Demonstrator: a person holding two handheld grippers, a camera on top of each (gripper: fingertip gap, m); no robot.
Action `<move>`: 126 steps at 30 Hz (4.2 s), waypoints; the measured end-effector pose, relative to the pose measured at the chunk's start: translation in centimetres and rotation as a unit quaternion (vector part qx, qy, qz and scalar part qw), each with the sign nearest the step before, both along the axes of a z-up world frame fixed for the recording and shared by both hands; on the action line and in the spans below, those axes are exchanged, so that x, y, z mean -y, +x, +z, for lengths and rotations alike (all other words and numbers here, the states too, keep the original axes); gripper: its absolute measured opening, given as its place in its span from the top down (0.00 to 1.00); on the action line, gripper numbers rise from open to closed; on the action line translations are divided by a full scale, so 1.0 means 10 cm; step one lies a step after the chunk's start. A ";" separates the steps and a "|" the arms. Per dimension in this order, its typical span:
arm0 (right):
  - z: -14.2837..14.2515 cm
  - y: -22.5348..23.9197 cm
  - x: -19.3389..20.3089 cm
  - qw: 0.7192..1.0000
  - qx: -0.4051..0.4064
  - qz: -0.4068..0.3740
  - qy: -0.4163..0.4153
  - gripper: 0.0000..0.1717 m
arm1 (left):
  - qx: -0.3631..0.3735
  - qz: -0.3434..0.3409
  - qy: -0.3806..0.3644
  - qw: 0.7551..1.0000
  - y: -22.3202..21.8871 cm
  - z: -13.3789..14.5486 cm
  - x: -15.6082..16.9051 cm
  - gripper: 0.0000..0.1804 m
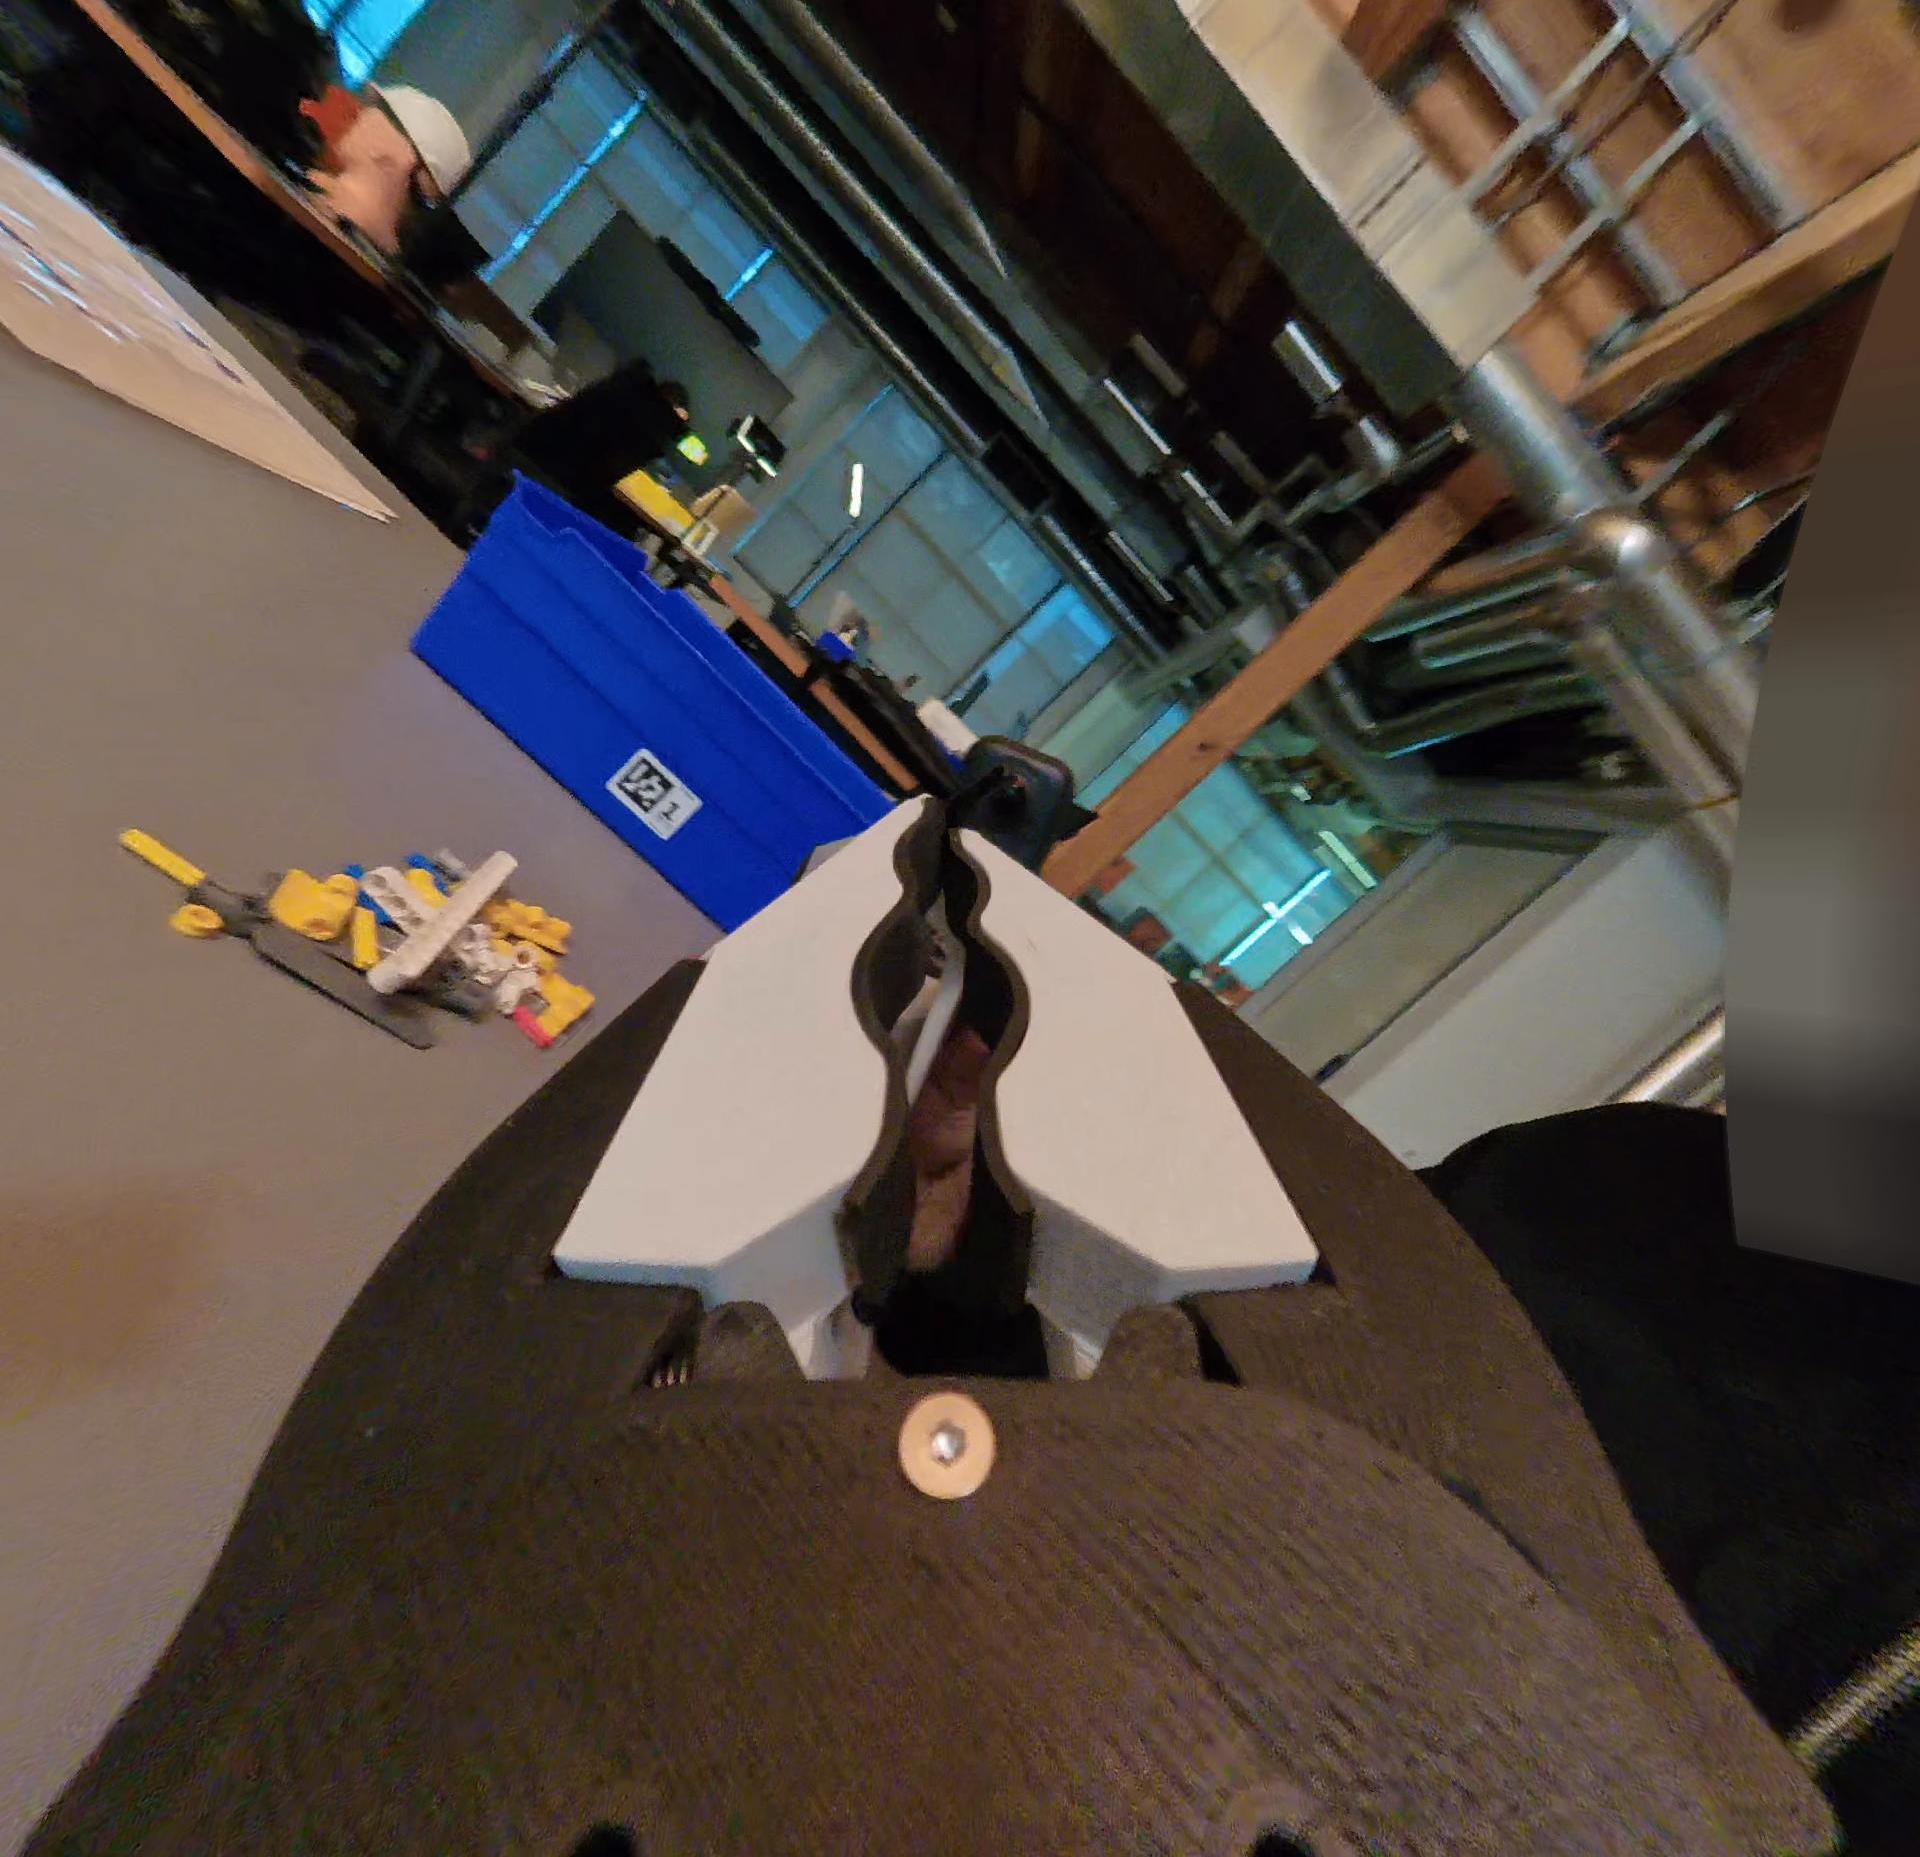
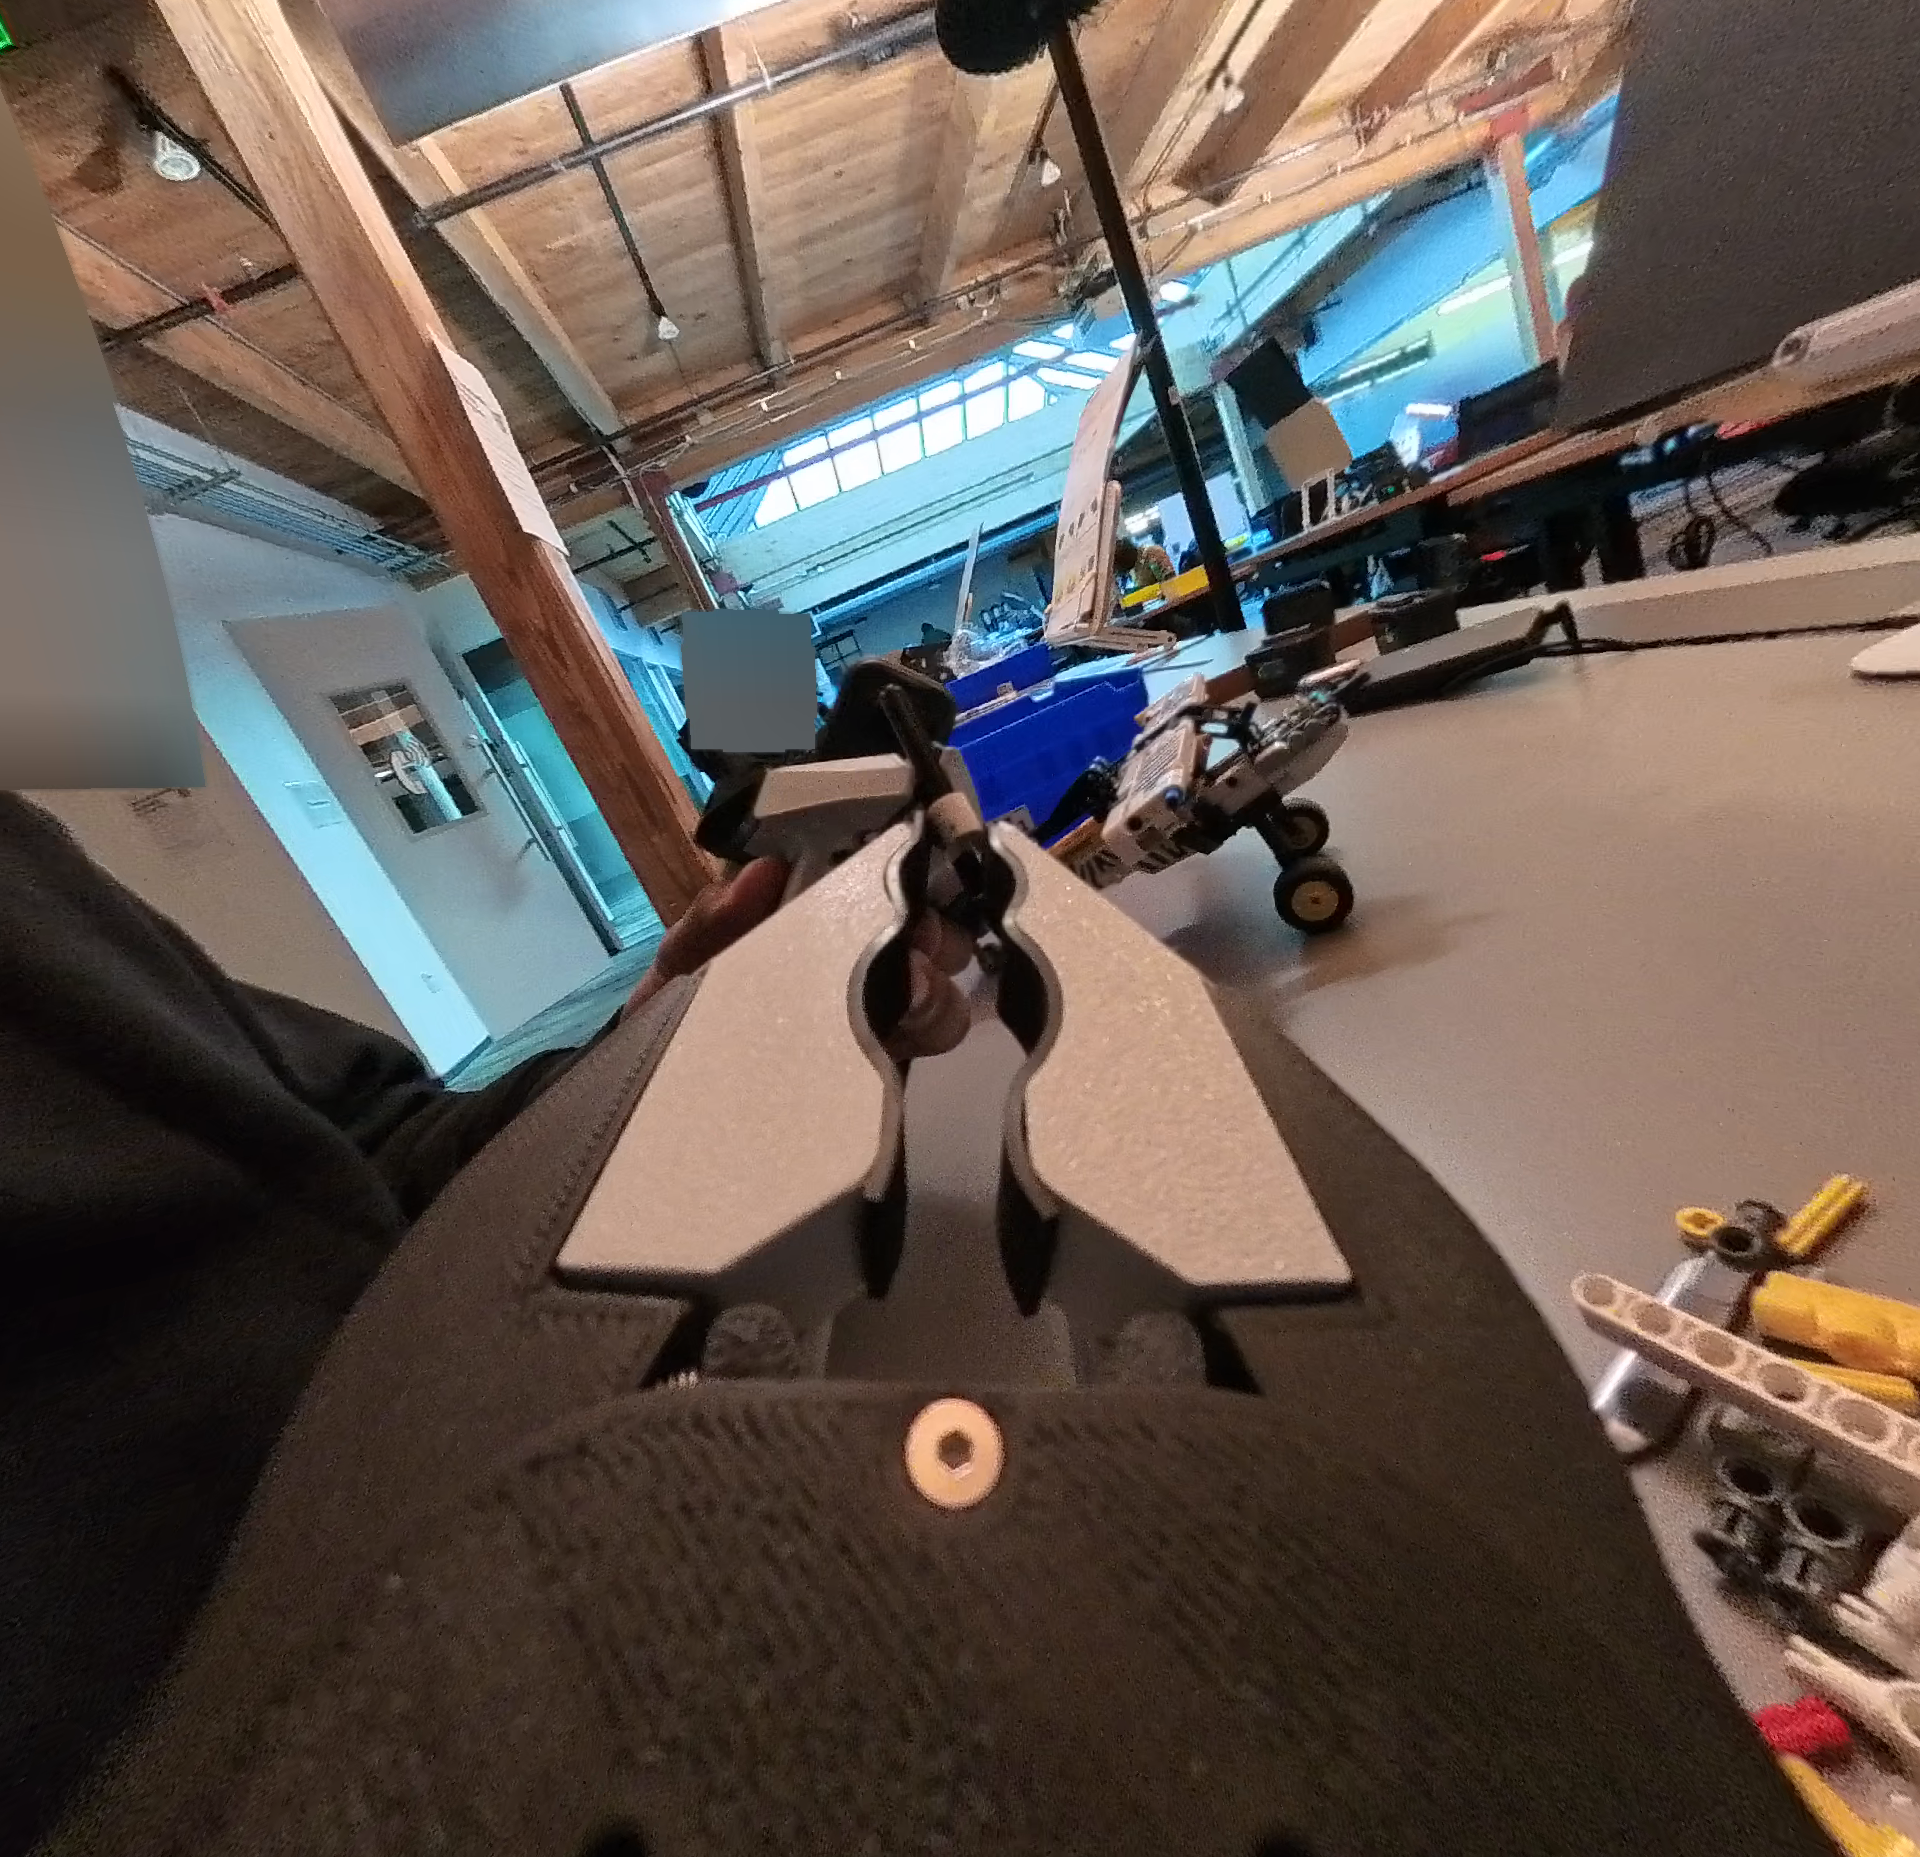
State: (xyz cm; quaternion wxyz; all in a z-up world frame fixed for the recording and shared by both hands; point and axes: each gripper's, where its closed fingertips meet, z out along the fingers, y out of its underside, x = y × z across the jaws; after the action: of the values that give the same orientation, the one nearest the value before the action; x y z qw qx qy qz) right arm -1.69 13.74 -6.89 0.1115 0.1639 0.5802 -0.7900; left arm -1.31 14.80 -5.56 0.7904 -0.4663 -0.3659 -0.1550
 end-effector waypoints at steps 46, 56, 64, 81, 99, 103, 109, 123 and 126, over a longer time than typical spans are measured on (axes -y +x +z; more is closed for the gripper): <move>-0.31 0.03 -0.14 0.931 -0.134 -0.159 0.299 0.95 | -0.188 0.214 -0.447 0.848 0.06 -0.34 0.15 0.78; -0.48 0.08 -0.09 0.981 0.034 -0.017 0.190 0.96 | -0.056 0.095 -0.204 0.973 0.00 -0.53 0.02 0.81; -0.69 0.19 -0.08 0.963 0.017 -0.030 0.267 0.96 | 0.019 0.028 -0.174 0.984 0.00 -0.69 -0.04 1.00; -0.41 0.13 -0.08 0.982 0.133 0.085 0.107 0.97 | 0.031 0.010 -0.128 0.991 0.14 -0.64 0.07 1.00; -0.34 0.14 0.01 0.981 0.135 0.113 0.080 1.00 | 0.039 0.006 -0.172 0.984 0.23 -0.75 0.01 0.94; -0.34 0.20 0.01 0.979 0.145 0.125 0.076 1.00 | 0.025 -0.031 -0.162 0.986 0.31 -0.71 -0.04 1.00; -0.32 0.10 -0.06 0.983 0.159 0.081 0.053 0.83 | 0.014 -0.019 -0.161 0.987 0.29 -0.68 -0.04 1.00; -0.45 0.11 0.03 0.977 0.178 0.059 0.097 0.96 | 0.010 0.053 -0.164 0.985 0.15 -0.65 0.02 1.00; -0.45 0.12 0.03 0.978 0.176 0.060 0.097 0.96 | 0.006 0.060 -0.169 0.984 0.15 -0.65 0.02 1.00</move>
State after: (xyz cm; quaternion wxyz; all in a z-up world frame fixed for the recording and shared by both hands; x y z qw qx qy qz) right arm -0.52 13.46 -11.39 0.2429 0.2752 0.6341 -0.6806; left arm 0.24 14.58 -12.06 0.7058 -0.5694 -0.4189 -0.0464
